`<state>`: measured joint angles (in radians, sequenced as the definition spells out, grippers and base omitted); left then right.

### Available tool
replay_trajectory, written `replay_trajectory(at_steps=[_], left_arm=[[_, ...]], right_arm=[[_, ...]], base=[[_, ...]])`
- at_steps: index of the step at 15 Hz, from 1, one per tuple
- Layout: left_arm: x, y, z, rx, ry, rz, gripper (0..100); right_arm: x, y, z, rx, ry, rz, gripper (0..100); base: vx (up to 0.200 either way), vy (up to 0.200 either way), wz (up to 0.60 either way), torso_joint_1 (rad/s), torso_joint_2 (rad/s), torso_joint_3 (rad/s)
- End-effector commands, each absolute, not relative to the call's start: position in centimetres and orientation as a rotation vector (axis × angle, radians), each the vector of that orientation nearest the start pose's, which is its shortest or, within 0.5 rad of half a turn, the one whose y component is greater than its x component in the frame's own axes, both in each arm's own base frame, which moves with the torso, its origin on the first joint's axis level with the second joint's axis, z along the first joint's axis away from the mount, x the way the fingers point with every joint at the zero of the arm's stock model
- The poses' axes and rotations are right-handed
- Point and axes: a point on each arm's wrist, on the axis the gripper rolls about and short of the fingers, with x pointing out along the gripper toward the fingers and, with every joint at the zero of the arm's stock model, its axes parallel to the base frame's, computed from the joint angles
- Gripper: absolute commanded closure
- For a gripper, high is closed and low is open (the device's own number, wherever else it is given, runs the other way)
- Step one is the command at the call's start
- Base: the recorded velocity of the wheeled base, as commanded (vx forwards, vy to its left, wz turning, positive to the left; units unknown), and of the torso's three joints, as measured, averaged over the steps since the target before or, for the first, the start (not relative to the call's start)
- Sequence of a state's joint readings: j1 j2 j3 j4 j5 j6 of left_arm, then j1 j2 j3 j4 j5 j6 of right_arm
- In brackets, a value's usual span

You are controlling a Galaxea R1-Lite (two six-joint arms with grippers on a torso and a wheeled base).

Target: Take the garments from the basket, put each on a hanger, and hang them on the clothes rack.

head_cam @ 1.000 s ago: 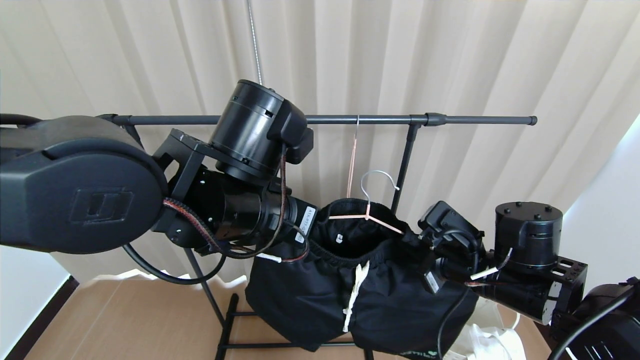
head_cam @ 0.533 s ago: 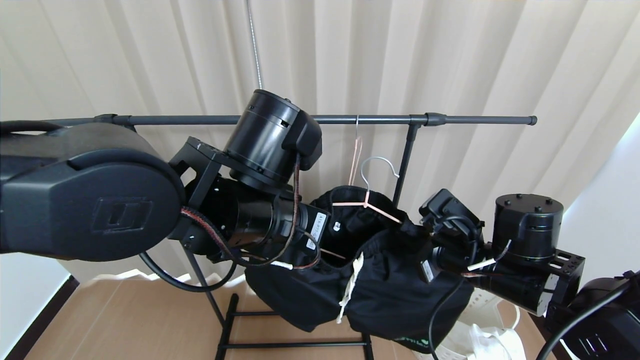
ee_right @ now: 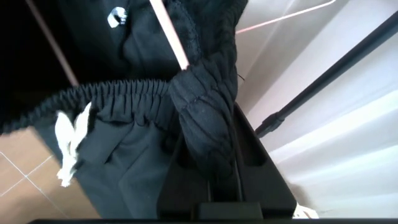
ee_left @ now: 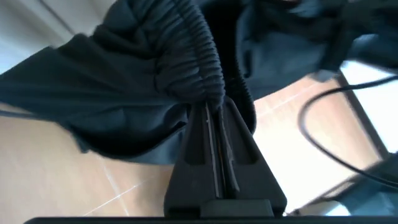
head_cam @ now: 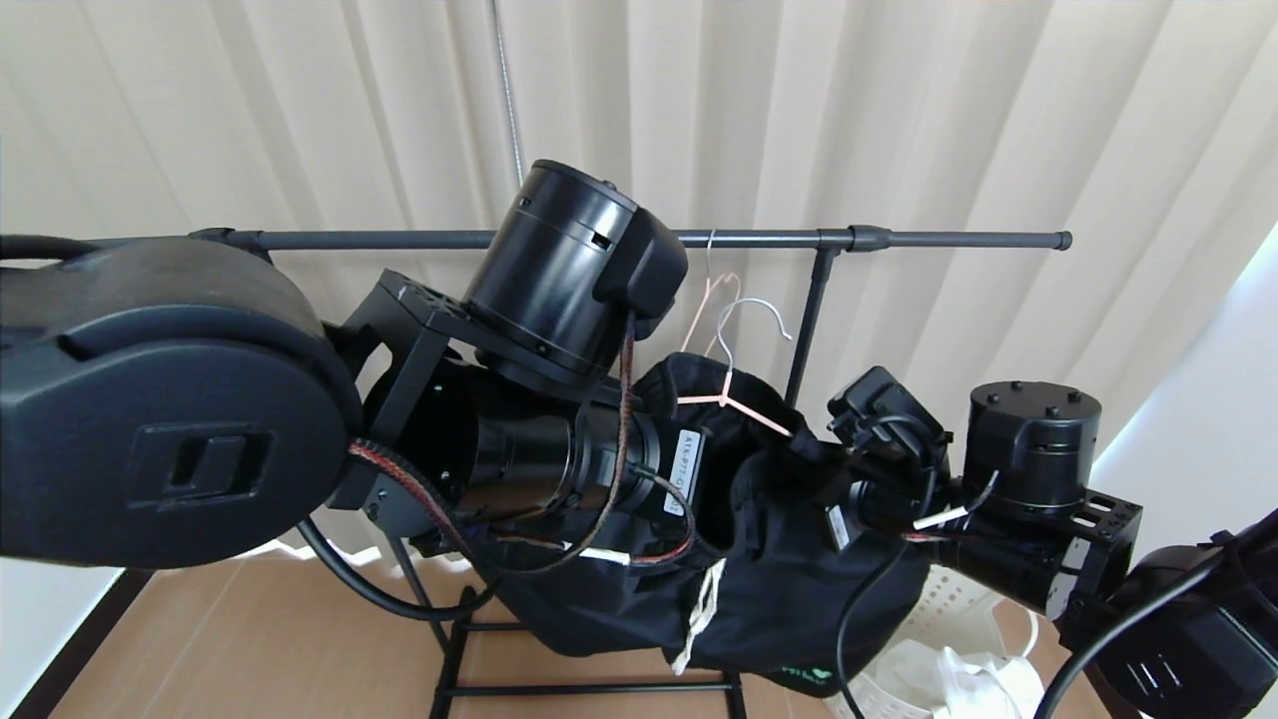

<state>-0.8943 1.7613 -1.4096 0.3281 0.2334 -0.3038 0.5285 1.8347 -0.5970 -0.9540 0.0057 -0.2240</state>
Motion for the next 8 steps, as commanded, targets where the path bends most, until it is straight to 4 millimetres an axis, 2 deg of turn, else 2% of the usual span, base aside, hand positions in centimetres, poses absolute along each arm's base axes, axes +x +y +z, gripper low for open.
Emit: replay_trajectory(at_steps=[1, 5, 8], left_arm=[[20.5, -25.3, 24.7, 0.073, 0.653, -0.550, 100], [20.3, -25.2, 24.0, 0.090, 0.671, -0.532, 100], [20.9, -24.7, 23.4, 0.108, 0.680, -0.493, 100]], right_arm=[[26.3, 15.9, 11.7, -0.289, 0.227, 0.564, 100], [25.9, 16.1, 12.3, -0.282, 0.207, 0.574, 100], [25.8, 15.9, 12.8, -0.261, 0.153, 0.572, 100]], base=[[0.000, 0.000, 0.00, 0.000, 0.00, 0.000], [0.000, 0.000, 0.00, 0.000, 0.00, 0.000], [0.000, 0.000, 0.00, 0.000, 0.00, 0.000]])
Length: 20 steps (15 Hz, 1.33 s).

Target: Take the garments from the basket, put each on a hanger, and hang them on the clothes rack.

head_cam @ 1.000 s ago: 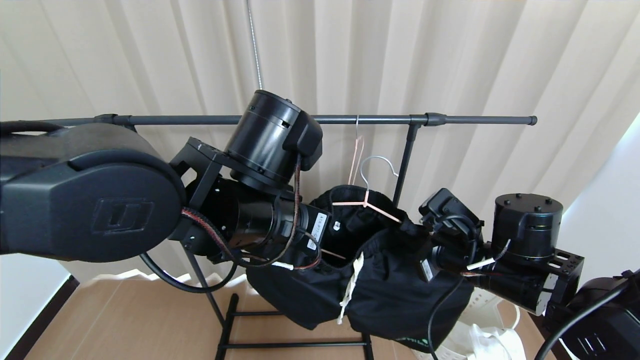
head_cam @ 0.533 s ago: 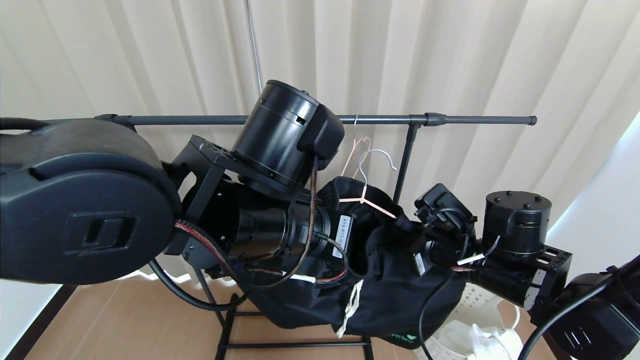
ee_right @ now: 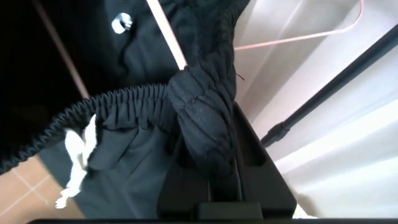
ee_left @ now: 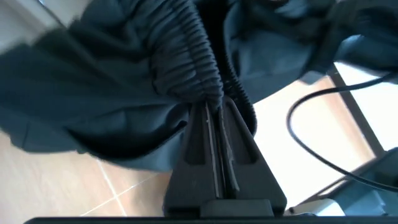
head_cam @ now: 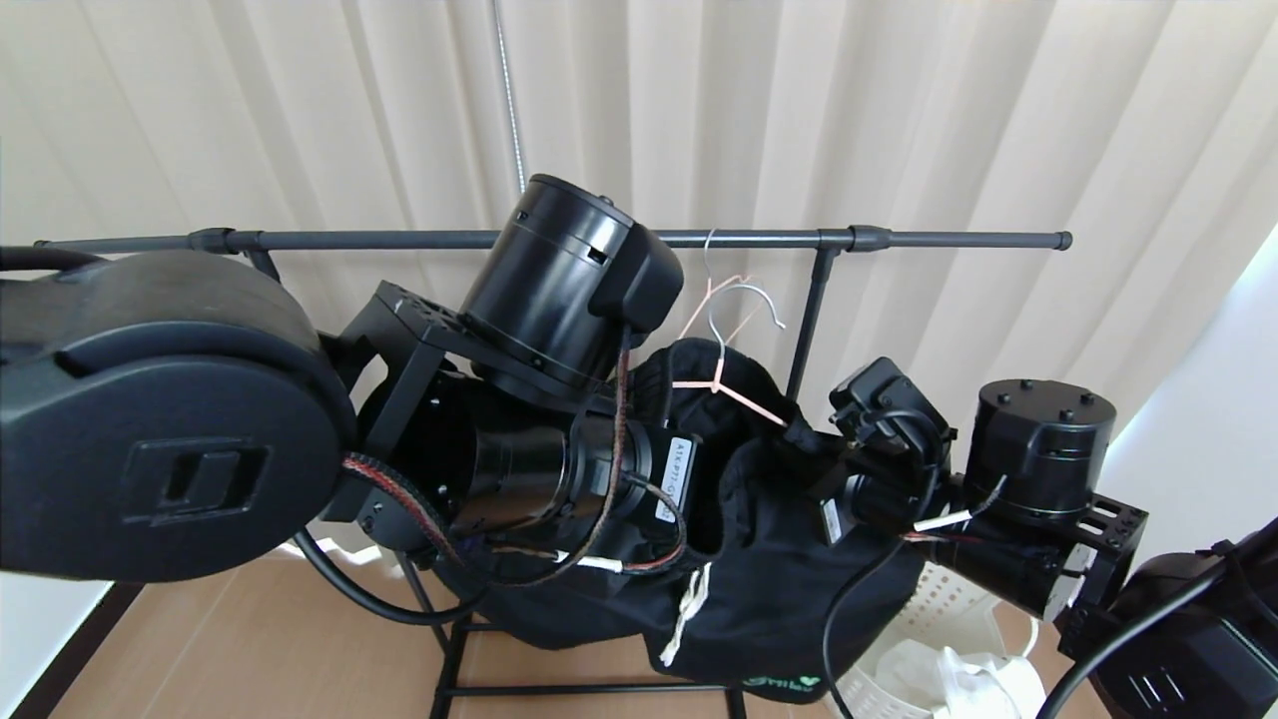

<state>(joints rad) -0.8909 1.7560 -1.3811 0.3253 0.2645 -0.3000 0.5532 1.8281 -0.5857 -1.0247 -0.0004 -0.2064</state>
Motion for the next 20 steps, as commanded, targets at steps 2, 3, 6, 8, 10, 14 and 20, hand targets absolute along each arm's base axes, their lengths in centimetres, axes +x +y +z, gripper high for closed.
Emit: replay_trajectory(at_steps=[2, 3, 6, 8, 10, 14, 20], left_arm=[[21.6, -24.0, 22.7, 0.138, 0.692, -0.470, 100], [21.9, -23.9, 22.2, 0.163, 0.702, -0.465, 100], [22.8, -24.5, 21.0, 0.182, 0.728, -0.452, 100], [23.7, -25.1, 20.7, 0.178, 0.728, -0.444, 100], [23.9, -25.3, 20.7, 0.177, 0.725, -0.444, 100], [24.6, -26.4, 20.2, 0.168, 0.710, -0.455, 100], [24.9, -27.0, 20.2, 0.139, 0.667, -0.467, 100]], right_arm=[[25.6, 15.9, 12.9, -0.252, 0.121, 0.574, 100], [25.5, 15.8, 12.9, -0.251, 0.117, 0.573, 100], [25.2, 15.7, 13.4, -0.245, 0.097, 0.573, 100], [24.6, 15.7, 13.9, -0.242, 0.081, 0.584, 100], [24.4, 15.8, 14.1, -0.240, 0.073, 0.589, 100], [23.6, 15.6, 14.7, -0.237, 0.055, 0.596, 100], [21.3, 16.0, 16.0, -0.229, 0.000, 0.651, 100]], base=[[0.000, 0.000, 0.00, 0.000, 0.00, 0.000], [0.000, 0.000, 0.00, 0.000, 0.00, 0.000], [0.000, 0.000, 0.00, 0.000, 0.00, 0.000], [0.000, 0.000, 0.00, 0.000, 0.00, 0.000], [0.000, 0.000, 0.00, 0.000, 0.00, 0.000], [0.000, 0.000, 0.00, 0.000, 0.00, 0.000], [0.000, 0.000, 0.00, 0.000, 0.00, 0.000]])
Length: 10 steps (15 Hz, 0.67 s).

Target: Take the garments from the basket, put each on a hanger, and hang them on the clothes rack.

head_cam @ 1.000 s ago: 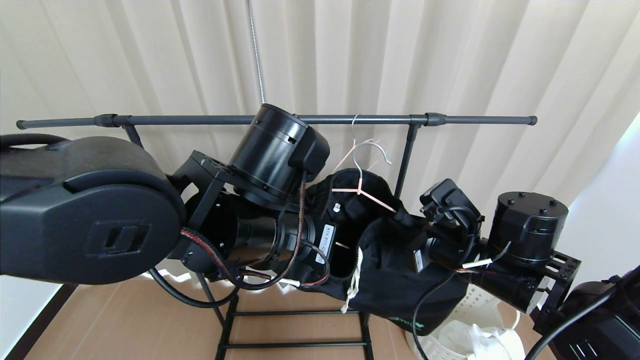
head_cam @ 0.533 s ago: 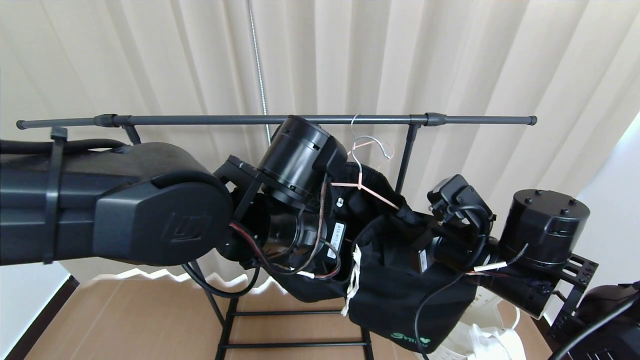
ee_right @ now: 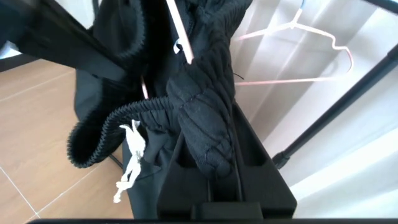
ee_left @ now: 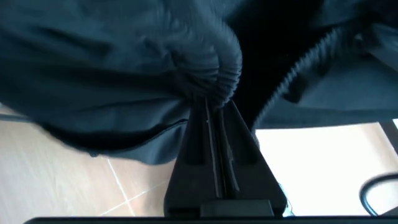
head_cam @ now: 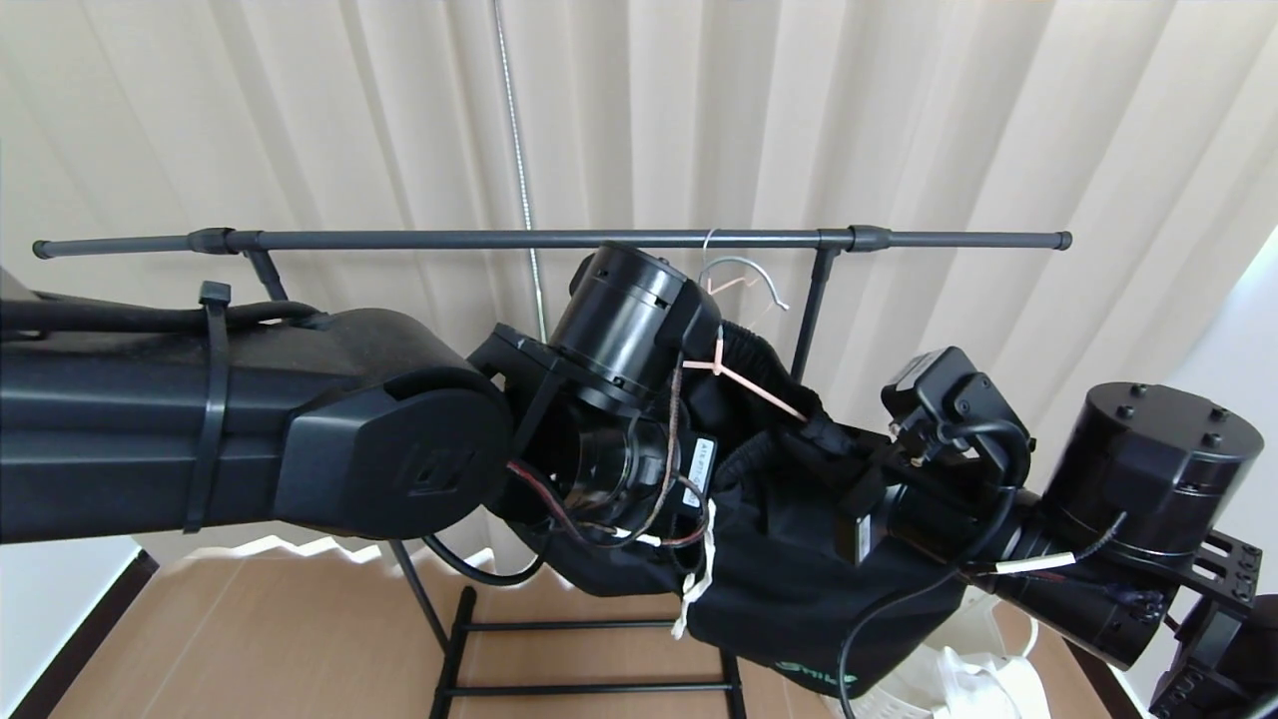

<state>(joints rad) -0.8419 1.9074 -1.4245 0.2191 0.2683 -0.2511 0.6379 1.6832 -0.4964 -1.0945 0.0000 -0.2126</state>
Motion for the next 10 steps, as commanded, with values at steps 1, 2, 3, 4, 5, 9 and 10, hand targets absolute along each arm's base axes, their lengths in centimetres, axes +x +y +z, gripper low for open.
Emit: replay_trajectory(at_steps=[1, 2, 3, 4, 5, 9, 10], left_arm=[[24.9, -27.0, 20.3, 0.136, 0.664, -0.465, 100], [24.9, -27.0, 20.3, 0.138, 0.661, -0.458, 100], [24.8, -26.9, 20.3, 0.144, 0.657, -0.444, 100], [24.8, -26.9, 20.4, 0.144, 0.653, -0.435, 100], [24.6, -26.7, 20.7, 0.140, 0.643, -0.433, 0], [22.3, -26.2, 21.9, 0.145, 0.624, -0.474, 0], [21.9, -25.9, 22.2, 0.145, 0.618, -0.479, 0]], right_arm=[[21.1, 16.2, 16.1, -0.229, -0.002, 0.655, 100], [21.0, 16.2, 16.1, -0.229, -0.002, 0.658, 100], [21.0, 16.2, 16.1, -0.229, -0.001, 0.660, 100], [21.0, 16.2, 16.1, -0.228, -0.004, 0.660, 100], [21.0, 16.2, 16.1, -0.229, -0.002, 0.660, 100], [21.1, 16.2, 16.0, -0.229, 0.000, 0.658, 100], [21.1, 16.2, 16.0, -0.230, 0.001, 0.660, 100]], base=[[0.000, 0.000, 0.00, 0.000, 0.00, 0.000], [0.000, 0.000, 0.00, 0.000, 0.00, 0.000], [0.000, 0.000, 0.00, 0.000, 0.00, 0.000], [0.000, 0.000, 0.00, 0.000, 0.00, 0.000], [0.000, 0.000, 0.00, 0.000, 0.00, 0.000], [0.000, 0.000, 0.00, 0.000, 0.00, 0.000], [0.000, 0.000, 0.00, 0.000, 0.00, 0.000]])
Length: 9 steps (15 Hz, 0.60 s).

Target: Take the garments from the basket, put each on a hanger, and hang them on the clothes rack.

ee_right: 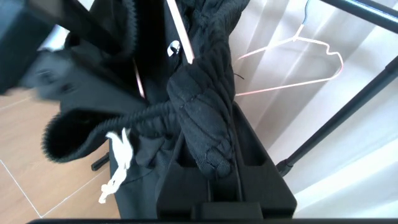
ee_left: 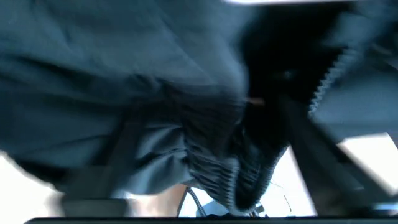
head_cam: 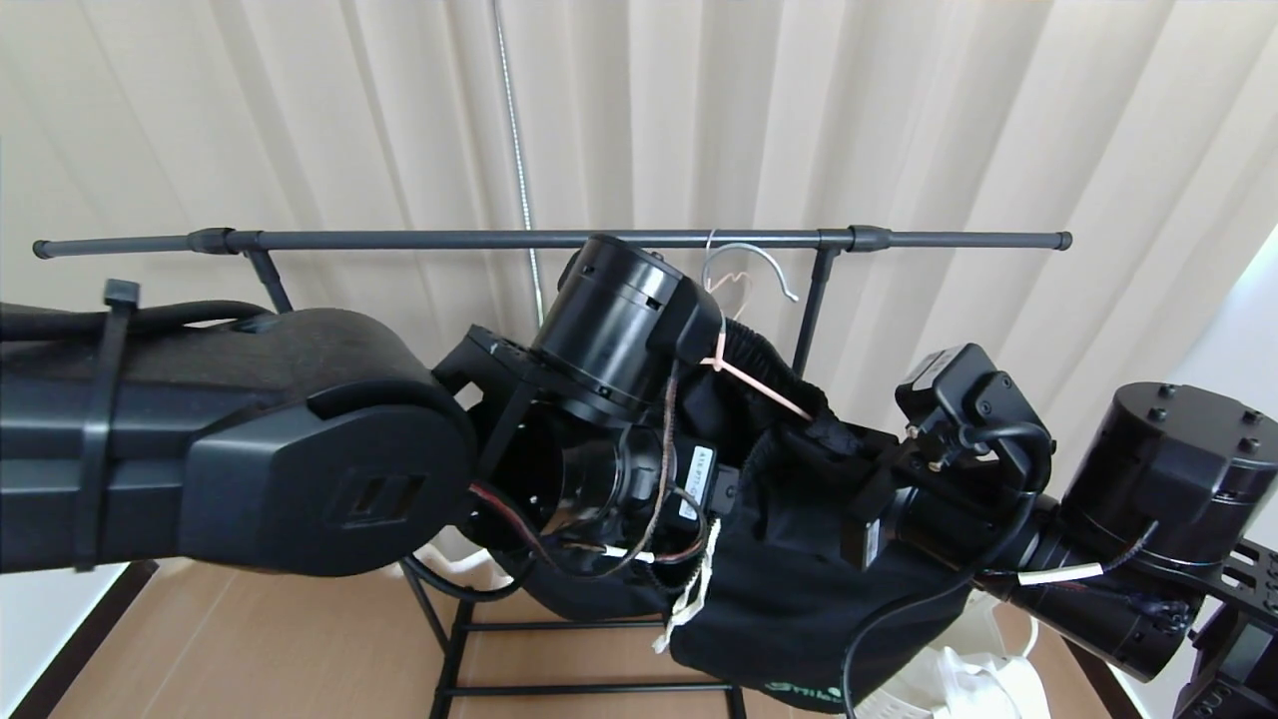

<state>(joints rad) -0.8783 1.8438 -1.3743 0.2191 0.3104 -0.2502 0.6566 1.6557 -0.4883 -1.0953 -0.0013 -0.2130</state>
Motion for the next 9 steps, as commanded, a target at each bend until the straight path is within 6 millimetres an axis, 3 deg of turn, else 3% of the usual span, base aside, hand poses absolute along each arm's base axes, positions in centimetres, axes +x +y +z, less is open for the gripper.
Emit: replay_trajectory(at_steps=[1, 9], left_arm=[[21.3, -25.5, 22.7, 0.142, 0.607, -0.486, 0], [17.8, -19.3, 25.6, 0.166, 0.519, -0.487, 0]], right_arm=[[21.2, 16.2, 15.9, -0.229, 0.004, 0.660, 100], [22.0, 15.2, 15.3, -0.224, 0.027, 0.701, 100]], base=[[0.000, 0.000, 0.00, 0.000, 0.00, 0.000], [0.000, 0.000, 0.00, 0.000, 0.00, 0.000]])
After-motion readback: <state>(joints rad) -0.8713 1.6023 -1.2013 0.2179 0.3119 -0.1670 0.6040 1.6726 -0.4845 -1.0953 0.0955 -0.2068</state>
